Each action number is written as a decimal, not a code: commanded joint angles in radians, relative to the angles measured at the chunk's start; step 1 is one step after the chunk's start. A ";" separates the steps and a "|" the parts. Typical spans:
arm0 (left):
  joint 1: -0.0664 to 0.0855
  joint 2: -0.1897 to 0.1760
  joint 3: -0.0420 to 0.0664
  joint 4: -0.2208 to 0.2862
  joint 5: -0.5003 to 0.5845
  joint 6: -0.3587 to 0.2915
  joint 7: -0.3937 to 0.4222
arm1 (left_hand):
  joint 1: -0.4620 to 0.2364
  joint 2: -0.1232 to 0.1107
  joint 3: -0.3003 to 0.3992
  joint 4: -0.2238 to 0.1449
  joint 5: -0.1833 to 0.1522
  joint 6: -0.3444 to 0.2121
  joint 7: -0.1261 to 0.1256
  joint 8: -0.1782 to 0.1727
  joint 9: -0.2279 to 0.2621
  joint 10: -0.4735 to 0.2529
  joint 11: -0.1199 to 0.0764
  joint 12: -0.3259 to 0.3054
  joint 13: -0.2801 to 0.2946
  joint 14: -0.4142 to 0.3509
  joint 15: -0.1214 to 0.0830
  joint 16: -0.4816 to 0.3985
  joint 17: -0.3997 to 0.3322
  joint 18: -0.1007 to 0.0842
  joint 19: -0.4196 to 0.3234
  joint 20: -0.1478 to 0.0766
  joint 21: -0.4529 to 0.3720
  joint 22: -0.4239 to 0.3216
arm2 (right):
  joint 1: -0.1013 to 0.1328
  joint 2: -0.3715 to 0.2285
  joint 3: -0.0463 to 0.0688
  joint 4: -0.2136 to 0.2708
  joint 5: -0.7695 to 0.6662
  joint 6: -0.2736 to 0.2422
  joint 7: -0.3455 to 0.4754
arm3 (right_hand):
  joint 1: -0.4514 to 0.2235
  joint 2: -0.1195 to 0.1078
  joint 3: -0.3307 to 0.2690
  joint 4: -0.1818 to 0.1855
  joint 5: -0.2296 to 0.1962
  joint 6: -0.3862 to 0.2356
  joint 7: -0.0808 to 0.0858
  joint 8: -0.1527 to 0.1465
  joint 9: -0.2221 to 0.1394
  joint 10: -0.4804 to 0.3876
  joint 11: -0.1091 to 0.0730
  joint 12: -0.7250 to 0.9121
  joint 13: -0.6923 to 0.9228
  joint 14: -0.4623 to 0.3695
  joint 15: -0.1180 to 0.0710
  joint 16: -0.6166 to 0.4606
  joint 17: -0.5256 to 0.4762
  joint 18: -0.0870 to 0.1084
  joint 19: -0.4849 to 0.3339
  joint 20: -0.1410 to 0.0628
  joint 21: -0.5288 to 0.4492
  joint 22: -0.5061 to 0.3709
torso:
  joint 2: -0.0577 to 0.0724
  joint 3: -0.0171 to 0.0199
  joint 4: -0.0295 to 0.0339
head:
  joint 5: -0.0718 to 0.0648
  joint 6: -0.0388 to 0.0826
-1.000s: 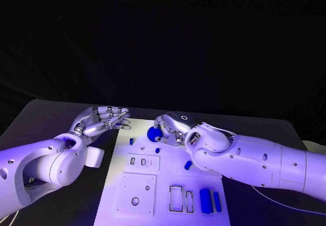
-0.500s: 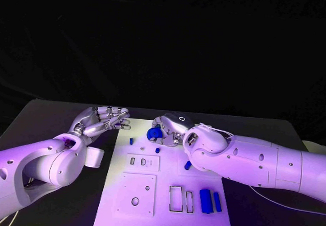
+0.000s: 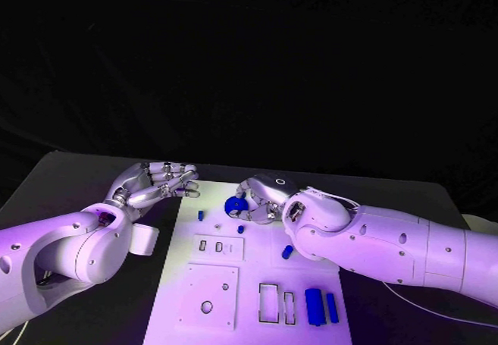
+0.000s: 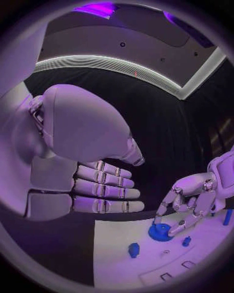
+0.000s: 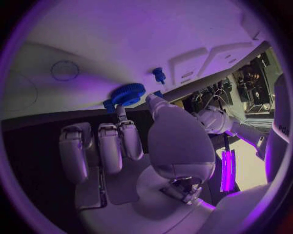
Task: Assemble the parts on the task board
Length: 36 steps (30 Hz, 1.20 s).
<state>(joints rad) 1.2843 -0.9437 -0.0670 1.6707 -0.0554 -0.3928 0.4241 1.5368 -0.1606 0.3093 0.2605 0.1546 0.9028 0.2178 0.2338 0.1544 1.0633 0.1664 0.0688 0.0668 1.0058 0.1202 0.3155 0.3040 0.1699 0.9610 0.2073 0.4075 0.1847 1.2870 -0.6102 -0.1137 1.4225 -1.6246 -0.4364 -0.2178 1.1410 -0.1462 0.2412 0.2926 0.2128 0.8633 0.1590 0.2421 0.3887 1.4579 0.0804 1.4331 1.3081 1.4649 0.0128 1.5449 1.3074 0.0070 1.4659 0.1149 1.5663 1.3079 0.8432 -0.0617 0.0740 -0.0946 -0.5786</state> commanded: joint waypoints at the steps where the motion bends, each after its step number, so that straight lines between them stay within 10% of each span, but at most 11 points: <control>1: 0.001 0.001 0.001 0.003 0.000 0.011 0.005 | 0.010 0.002 0.008 0.000 -0.003 -0.004 0.002 -0.005 -0.001 -0.004 0.001 -0.005 -0.002 -0.007 -0.002 -0.006 0.002 0.008 -0.005 0.001 0.006 0.001 | -0.003 -0.006 -0.003 0.003 0.001 0.021 -0.005 | -0.009 0.000 -0.001 0.000 0.005 0.005 0.000 0.004 0.000 0.005 -0.003 0.006 0.129 0.092 -0.005 0.006 0.199 -0.007 0.105 0.002 0.004 0.263 | 0.000 0.0007 0.0000 | 0.000 0.000; 14: 0.001 -0.002 0.001 -0.003 0.000 0.010 0.005 | 0.011 0.002 0.010 -0.002 -0.003 -0.004 0.003 -0.006 -0.002 -0.005 0.002 -0.005 -0.002 -0.008 -0.002 -0.007 0.002 0.008 -0.006 0.001 0.007 0.002 | 0.003 -0.157 0.001 0.122 0.153 -0.169 0.168 | 0.052 -0.015 0.041 -0.016 0.014 0.008 -0.001 -0.013 -0.001 0.008 -0.006 0.008 0.133 0.092 -0.009 0.006 0.196 -0.007 0.105 -0.003 0.004 0.263 | -0.004 0.0020 -0.0051 | -0.005 0.007; 24: 0.001 0.003 0.001 -0.010 0.000 0.015 0.008 | 0.012 0.002 0.011 -0.004 -0.003 -0.004 0.003 -0.006 -0.002 -0.005 0.002 -0.005 -0.002 -0.009 -0.001 -0.008 0.003 0.007 -0.008 0.001 0.008 0.003 | 0.018 -0.381 0.002 0.171 0.466 -0.026 0.346 | 0.172 -0.059 0.093 -0.095 -0.007 0.012 0.000 -0.035 -0.001 -0.003 -0.005 -0.005 0.123 0.090 -0.008 0.003 0.192 -0.004 0.096 -0.002 -0.005 0.253 | -0.016 0.0107 -0.0208 | -0.023 0.002; 36: 0.000 0.019 0.000 -0.029 0.000 0.021 0.009 | 0.012 0.002 0.011 -0.004 -0.003 -0.004 0.003 -0.006 -0.002 -0.005 0.002 -0.005 -0.002 -0.009 -0.001 -0.008 0.003 0.007 -0.008 0.001 0.008 0.003 | 0.007 -0.501 -0.003 0.113 0.526 0.010 0.403 | 0.212 -0.078 0.104 -0.129 -0.001 -0.018 -0.003 -0.061 -0.006 -0.002 -0.008 -0.004 0.126 0.092 -0.012 0.007 0.203 -0.006 0.102 -0.006 0.001 0.260 | -0.026 0.0230 -0.0288 | -0.039 -0.009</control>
<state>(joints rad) 1.2835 -0.9276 -0.0678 1.6421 -0.0554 -0.3914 0.4240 1.5368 -0.1606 0.3134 0.2564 0.1546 0.9028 0.2178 0.2338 0.1544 1.0634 0.1664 0.0689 0.0668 1.0058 0.1201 0.3117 0.3061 0.1698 0.9611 0.2074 0.4114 0.1865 1.2972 -1.1119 -0.1164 1.5390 -1.1382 -0.4698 0.1387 1.3471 -0.2231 0.3453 0.1695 0.2089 0.8527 0.1582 0.1851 0.3837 1.4560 0.0713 1.4322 1.3077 1.4649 0.0050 1.5449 1.3081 0.0070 1.4659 0.1148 1.5663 1.3074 0.8189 -0.0427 0.0475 -0.1327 -0.5862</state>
